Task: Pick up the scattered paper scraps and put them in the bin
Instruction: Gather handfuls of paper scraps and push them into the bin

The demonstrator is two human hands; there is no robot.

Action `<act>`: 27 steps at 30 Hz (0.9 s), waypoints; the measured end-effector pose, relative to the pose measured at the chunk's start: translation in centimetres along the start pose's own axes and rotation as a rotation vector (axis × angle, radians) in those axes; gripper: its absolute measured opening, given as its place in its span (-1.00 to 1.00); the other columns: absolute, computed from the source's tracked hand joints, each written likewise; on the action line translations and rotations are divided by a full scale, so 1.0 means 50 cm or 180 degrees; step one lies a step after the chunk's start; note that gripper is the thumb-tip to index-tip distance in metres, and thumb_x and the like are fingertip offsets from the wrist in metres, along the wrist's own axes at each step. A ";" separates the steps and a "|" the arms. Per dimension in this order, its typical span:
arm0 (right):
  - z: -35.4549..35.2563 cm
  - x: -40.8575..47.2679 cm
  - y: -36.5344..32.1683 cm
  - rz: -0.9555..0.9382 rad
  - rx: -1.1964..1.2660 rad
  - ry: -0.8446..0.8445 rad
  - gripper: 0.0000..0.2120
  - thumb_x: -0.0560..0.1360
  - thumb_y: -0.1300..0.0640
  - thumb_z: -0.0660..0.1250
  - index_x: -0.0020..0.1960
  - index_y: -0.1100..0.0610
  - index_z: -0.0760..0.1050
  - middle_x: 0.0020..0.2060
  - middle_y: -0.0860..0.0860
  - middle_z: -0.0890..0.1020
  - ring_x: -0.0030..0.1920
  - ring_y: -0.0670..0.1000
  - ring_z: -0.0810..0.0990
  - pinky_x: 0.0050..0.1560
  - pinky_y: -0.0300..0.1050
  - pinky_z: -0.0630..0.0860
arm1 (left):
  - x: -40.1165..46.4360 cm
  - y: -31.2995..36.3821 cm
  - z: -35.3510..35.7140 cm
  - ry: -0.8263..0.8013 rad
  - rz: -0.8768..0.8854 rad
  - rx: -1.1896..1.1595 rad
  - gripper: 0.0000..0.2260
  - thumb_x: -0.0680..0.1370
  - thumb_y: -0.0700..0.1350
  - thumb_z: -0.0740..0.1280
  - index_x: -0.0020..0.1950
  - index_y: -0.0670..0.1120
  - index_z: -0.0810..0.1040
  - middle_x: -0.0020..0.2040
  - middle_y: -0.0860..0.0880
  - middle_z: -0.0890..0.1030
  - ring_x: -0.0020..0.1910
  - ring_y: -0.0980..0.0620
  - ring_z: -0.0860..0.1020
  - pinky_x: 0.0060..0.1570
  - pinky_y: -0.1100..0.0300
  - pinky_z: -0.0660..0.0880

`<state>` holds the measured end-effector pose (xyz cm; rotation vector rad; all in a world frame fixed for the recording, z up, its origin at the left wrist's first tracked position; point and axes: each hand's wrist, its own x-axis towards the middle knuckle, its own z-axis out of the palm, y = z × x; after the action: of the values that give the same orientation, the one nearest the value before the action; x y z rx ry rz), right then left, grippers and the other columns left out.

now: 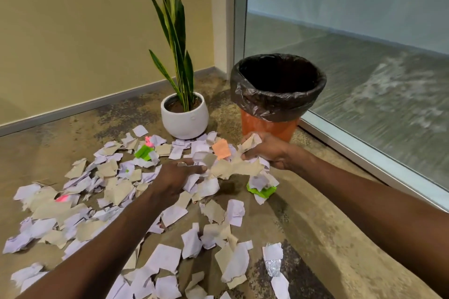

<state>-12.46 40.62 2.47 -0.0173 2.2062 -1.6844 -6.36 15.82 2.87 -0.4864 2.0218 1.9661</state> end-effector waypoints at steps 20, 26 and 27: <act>-0.294 0.179 -0.217 -0.0135 0.1653 0.1803 -0.84 0.49 0.50 0.23 -0.06 0.34 0.53 -0.19 0.23 0.55 -0.18 0.24 0.62 -0.23 0.22 0.64 | 0.118 0.450 0.311 -0.0776 0.1232 0.1366 -0.83 0.61 -0.27 0.25 0.17 -0.26 0.52 -0.26 -0.04 0.57 -0.28 0.13 0.50 -0.35 0.40 0.37; -0.296 0.142 -0.249 0.0064 0.1987 0.1457 -0.74 0.61 0.20 0.10 -0.09 0.22 0.54 -0.37 0.14 0.64 -0.39 0.11 0.63 -0.31 0.02 0.65 | 0.161 0.474 0.369 -0.0731 0.0580 0.0202 -0.76 0.61 -0.24 0.17 0.27 -0.16 0.42 0.18 -0.22 0.50 -0.05 -0.18 0.55 0.00 -0.06 0.59; -0.292 0.135 -0.247 0.0019 0.2042 0.1525 -0.70 0.61 0.20 0.09 -0.18 0.20 0.52 -0.46 0.10 0.63 -0.42 0.08 0.61 -0.35 -0.12 0.59 | 0.164 0.470 0.375 -0.0803 0.0465 -0.0122 -0.67 0.64 -0.20 0.14 0.41 -0.17 0.32 0.34 -0.23 0.39 -0.04 -0.20 0.50 -0.02 -0.05 0.58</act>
<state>-25.60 49.12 15.36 0.6095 1.8221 -2.5136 -24.40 34.58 20.02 -0.0929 1.9111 2.0353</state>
